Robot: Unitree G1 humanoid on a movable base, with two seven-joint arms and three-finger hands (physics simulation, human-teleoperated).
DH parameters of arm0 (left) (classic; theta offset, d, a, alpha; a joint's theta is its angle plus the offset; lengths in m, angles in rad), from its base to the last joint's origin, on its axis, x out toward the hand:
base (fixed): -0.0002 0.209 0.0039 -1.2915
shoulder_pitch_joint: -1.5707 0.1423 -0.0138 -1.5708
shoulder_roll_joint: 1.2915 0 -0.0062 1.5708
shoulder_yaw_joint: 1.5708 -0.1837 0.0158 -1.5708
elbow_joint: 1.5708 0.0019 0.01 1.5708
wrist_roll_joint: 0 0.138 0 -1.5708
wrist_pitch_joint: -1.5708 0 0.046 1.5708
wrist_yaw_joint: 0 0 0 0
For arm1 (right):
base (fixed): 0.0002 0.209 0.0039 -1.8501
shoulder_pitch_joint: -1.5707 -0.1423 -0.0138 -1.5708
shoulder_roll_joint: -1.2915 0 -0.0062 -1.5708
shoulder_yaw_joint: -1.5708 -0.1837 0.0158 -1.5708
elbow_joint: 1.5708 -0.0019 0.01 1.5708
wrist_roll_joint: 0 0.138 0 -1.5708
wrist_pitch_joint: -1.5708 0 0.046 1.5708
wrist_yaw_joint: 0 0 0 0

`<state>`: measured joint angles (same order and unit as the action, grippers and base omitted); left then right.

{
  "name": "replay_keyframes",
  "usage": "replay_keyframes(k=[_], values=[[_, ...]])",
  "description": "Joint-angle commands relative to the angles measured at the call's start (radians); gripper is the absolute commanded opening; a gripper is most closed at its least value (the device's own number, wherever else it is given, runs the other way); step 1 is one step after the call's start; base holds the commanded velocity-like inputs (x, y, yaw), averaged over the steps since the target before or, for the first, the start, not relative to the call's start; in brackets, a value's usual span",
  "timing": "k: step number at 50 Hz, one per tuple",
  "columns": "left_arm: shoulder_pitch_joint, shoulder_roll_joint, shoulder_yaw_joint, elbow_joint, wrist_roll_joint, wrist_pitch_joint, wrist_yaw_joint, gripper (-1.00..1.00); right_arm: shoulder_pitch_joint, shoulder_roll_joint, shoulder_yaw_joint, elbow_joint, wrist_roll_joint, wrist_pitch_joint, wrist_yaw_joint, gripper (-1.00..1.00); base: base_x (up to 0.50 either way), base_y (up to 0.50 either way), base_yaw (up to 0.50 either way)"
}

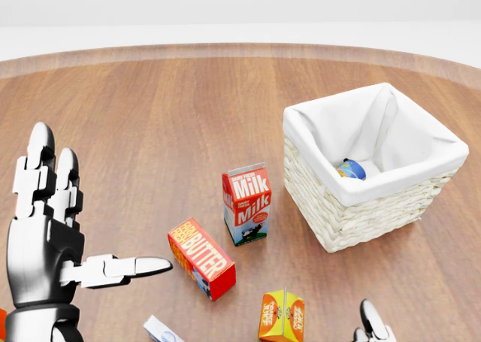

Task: Pick up the alphabet soup and the tomato sauce, and put them in the basket.

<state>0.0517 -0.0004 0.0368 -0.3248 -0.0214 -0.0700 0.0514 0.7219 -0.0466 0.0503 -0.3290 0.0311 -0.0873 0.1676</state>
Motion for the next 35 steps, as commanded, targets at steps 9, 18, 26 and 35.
replay_keyframes(k=[9,18,26,35], values=[[0.001,0.002,0.003,0.019,0.002,0.002,-0.008,1.00,0.020,0.027,-0.052,0.030,-0.031,0.000,0.024,1.00,0.00,0.00,0.00],[0.001,0.003,0.002,0.018,0.002,0.002,-0.008,1.00,0.010,0.051,-0.079,0.036,-0.030,0.000,0.051,1.00,0.00,0.00,0.00],[0.002,0.003,0.002,0.020,0.002,-0.001,-0.009,1.00,0.009,0.083,-0.139,0.032,-0.003,0.000,0.102,1.00,0.00,0.00,0.00],[0.005,0.003,0.001,0.022,0.002,-0.007,-0.011,1.00,-0.015,0.135,-0.204,0.044,0.001,0.000,0.161,1.00,0.00,0.00,0.00]])
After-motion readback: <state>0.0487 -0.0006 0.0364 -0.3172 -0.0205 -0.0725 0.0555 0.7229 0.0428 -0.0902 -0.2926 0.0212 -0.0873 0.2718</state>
